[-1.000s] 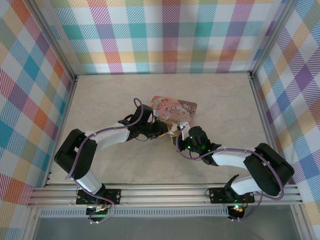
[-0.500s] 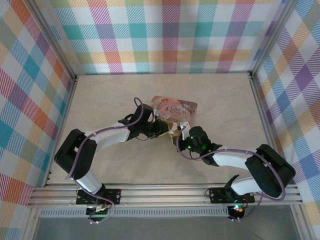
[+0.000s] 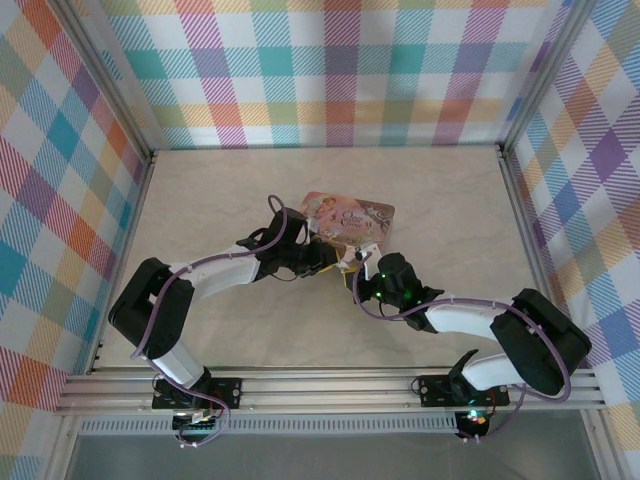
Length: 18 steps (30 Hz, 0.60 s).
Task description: Unlock the padlock with the key
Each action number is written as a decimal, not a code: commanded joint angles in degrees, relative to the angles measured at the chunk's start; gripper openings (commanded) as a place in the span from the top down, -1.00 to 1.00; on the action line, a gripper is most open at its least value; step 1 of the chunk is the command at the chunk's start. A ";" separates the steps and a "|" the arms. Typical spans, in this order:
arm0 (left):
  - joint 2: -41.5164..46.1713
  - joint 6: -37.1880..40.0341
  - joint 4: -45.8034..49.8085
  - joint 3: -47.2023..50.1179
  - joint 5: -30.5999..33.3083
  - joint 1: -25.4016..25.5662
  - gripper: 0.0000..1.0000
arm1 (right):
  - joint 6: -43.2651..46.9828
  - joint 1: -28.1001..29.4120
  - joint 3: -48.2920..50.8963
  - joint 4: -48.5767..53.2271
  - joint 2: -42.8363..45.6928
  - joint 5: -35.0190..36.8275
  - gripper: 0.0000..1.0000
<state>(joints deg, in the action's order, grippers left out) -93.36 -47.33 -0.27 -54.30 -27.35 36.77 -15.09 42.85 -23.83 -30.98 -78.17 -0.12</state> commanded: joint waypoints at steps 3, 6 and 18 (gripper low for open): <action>-0.07 -0.96 -0.88 -2.03 -2.35 1.19 0.79 | -1.12 0.48 -0.65 -4.10 0.30 2.11 0.97; 0.04 -1.00 -0.90 -1.92 -2.32 1.18 0.79 | -1.08 0.46 -0.77 -3.89 0.29 2.45 0.97; 0.02 -0.99 -0.81 -1.73 -2.09 1.19 0.79 | -1.60 0.47 -0.33 -3.69 0.73 2.90 0.97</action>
<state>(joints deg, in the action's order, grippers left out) -93.36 -47.33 -0.27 -54.50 -27.16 36.77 -15.84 43.13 -23.83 -31.22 -78.19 1.54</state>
